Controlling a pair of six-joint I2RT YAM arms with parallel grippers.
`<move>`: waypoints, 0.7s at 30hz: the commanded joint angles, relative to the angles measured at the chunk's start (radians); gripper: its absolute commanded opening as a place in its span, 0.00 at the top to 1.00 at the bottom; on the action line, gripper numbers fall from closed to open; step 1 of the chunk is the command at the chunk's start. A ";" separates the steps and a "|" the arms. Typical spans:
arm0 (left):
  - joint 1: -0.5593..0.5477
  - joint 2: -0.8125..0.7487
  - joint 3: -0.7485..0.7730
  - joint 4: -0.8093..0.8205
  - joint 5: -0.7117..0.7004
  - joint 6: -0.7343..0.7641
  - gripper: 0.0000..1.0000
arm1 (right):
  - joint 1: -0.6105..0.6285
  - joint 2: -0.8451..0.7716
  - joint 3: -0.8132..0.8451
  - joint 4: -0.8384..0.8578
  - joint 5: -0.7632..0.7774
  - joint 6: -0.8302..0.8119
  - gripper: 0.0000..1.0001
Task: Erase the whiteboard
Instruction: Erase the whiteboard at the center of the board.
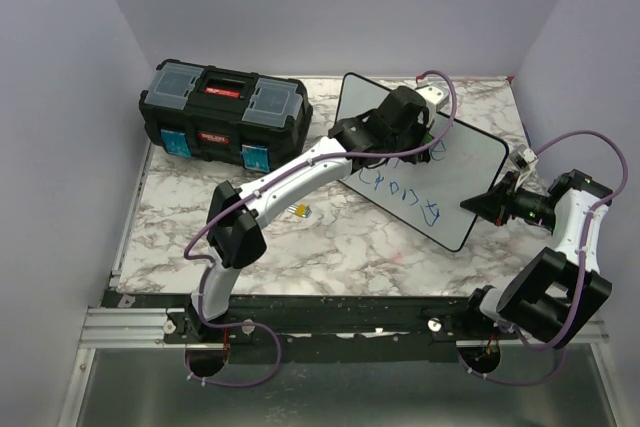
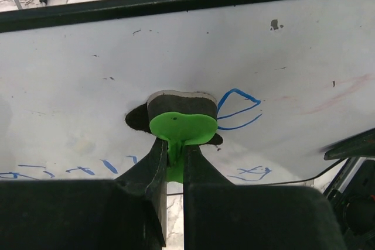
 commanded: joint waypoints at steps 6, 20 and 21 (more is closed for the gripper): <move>-0.045 -0.026 -0.164 0.134 -0.006 -0.047 1.00 | 0.022 -0.022 0.005 -0.032 -0.039 -0.070 0.99; -0.023 -0.031 -0.182 0.130 -0.038 -0.032 1.00 | 0.022 -0.026 0.003 -0.031 -0.039 -0.069 0.99; -0.012 -0.024 -0.149 0.118 -0.042 -0.024 1.00 | 0.022 -0.025 0.004 -0.031 -0.039 -0.068 0.99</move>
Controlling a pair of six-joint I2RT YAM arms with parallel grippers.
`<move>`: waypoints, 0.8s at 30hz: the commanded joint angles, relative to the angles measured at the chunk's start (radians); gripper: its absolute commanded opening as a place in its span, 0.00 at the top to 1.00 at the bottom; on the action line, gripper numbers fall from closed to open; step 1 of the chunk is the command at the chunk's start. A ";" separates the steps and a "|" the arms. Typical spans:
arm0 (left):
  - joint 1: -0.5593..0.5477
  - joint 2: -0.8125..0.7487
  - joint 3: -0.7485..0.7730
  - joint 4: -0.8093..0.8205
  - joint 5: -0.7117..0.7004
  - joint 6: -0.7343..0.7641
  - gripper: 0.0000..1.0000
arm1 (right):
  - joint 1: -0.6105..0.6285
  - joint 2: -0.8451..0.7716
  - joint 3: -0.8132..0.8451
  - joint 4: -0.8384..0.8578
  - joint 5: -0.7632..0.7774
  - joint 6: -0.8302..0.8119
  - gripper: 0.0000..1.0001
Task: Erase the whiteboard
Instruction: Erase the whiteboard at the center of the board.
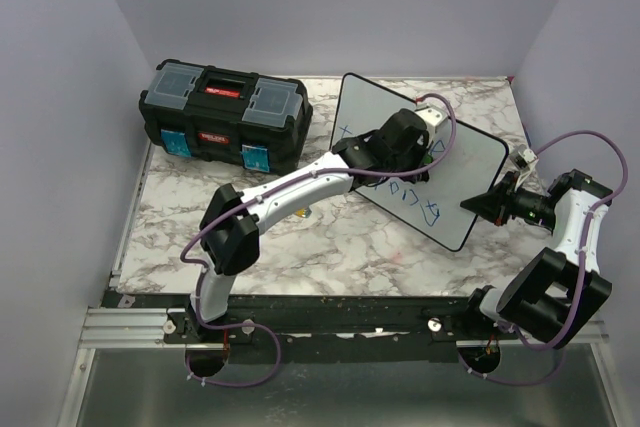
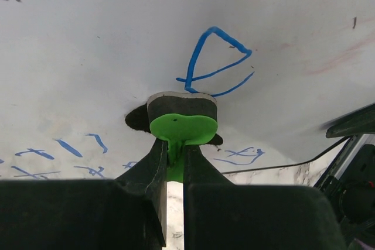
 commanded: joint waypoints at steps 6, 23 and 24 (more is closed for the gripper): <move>0.079 0.077 0.253 -0.097 -0.056 0.078 1.00 | 0.023 -0.027 0.004 -0.035 -0.041 -0.073 0.99; 0.010 -0.015 -0.080 0.077 -0.002 0.018 1.00 | 0.023 -0.023 0.003 -0.035 -0.040 -0.075 0.99; 0.002 -0.018 -0.084 0.086 -0.001 0.017 1.00 | 0.023 -0.023 0.003 -0.035 -0.040 -0.075 0.99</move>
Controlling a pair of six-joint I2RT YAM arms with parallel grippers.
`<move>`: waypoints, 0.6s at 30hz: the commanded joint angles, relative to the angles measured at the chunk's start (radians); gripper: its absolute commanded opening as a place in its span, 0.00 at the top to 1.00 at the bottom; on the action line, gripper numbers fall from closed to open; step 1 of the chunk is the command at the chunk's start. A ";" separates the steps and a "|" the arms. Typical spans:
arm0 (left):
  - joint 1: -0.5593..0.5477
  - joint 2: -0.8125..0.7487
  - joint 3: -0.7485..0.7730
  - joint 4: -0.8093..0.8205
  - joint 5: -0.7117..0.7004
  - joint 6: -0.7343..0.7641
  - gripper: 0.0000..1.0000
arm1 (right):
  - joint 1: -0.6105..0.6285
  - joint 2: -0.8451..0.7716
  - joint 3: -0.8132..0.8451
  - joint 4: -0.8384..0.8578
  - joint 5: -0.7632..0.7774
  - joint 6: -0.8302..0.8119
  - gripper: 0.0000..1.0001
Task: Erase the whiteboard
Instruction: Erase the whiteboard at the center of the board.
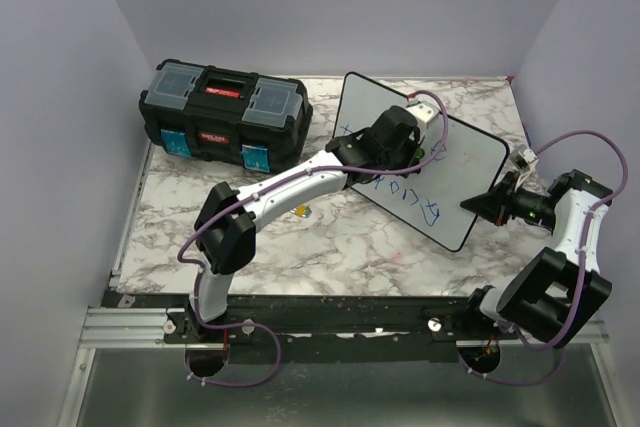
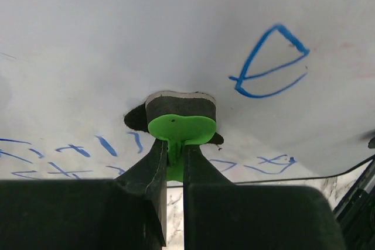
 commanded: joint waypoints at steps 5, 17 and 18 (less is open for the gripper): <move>-0.069 0.015 0.019 0.051 0.004 -0.019 1.00 | 0.023 -0.023 0.003 -0.031 -0.040 -0.069 0.99; -0.080 0.099 0.279 -0.013 -0.176 -0.009 1.00 | 0.023 -0.024 0.003 -0.031 -0.038 -0.069 0.99; -0.080 0.100 0.276 -0.015 -0.177 -0.007 1.00 | 0.022 -0.024 0.004 -0.031 -0.038 -0.070 0.99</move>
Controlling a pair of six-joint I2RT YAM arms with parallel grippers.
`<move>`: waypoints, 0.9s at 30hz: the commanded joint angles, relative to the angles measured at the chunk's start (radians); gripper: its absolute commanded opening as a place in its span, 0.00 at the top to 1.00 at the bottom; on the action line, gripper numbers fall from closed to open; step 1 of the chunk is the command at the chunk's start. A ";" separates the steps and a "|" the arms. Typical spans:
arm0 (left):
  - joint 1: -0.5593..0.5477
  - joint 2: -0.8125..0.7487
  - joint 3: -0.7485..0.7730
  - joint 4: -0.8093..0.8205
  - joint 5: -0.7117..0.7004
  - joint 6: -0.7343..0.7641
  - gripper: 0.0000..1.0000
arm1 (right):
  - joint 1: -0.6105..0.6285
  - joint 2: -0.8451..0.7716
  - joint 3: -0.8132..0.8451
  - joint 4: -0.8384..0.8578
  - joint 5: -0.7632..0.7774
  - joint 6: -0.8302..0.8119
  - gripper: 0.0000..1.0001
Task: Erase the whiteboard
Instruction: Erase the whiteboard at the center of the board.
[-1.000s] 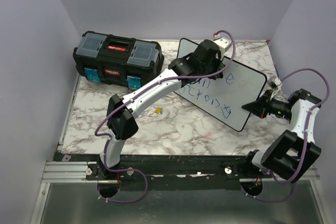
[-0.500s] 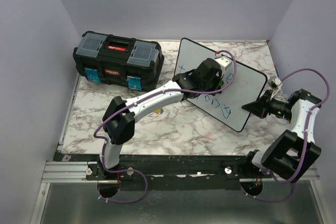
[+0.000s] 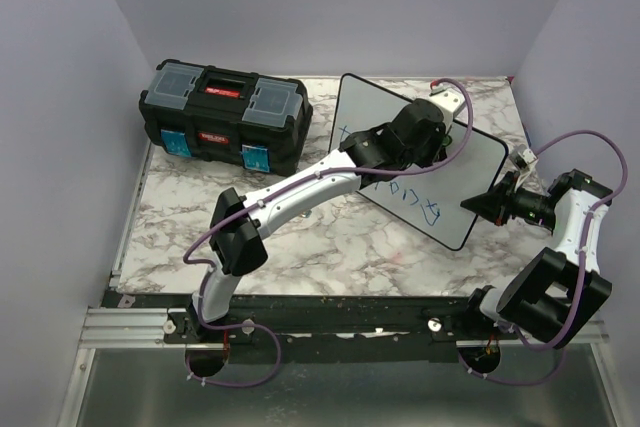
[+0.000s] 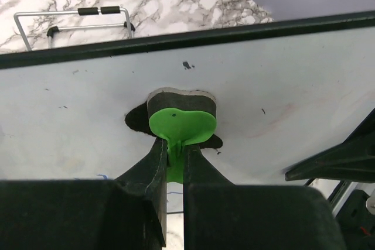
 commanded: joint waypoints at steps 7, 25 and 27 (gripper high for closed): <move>0.012 0.020 -0.096 0.074 -0.084 -0.005 1.00 | 0.021 -0.028 0.002 -0.039 -0.037 -0.055 0.99; 0.003 0.018 -0.012 0.058 -0.042 -0.012 1.00 | 0.023 -0.026 0.002 -0.038 -0.038 -0.055 0.99; 0.003 0.028 0.012 0.051 -0.038 -0.011 1.00 | 0.022 -0.024 0.003 -0.038 -0.038 -0.055 0.99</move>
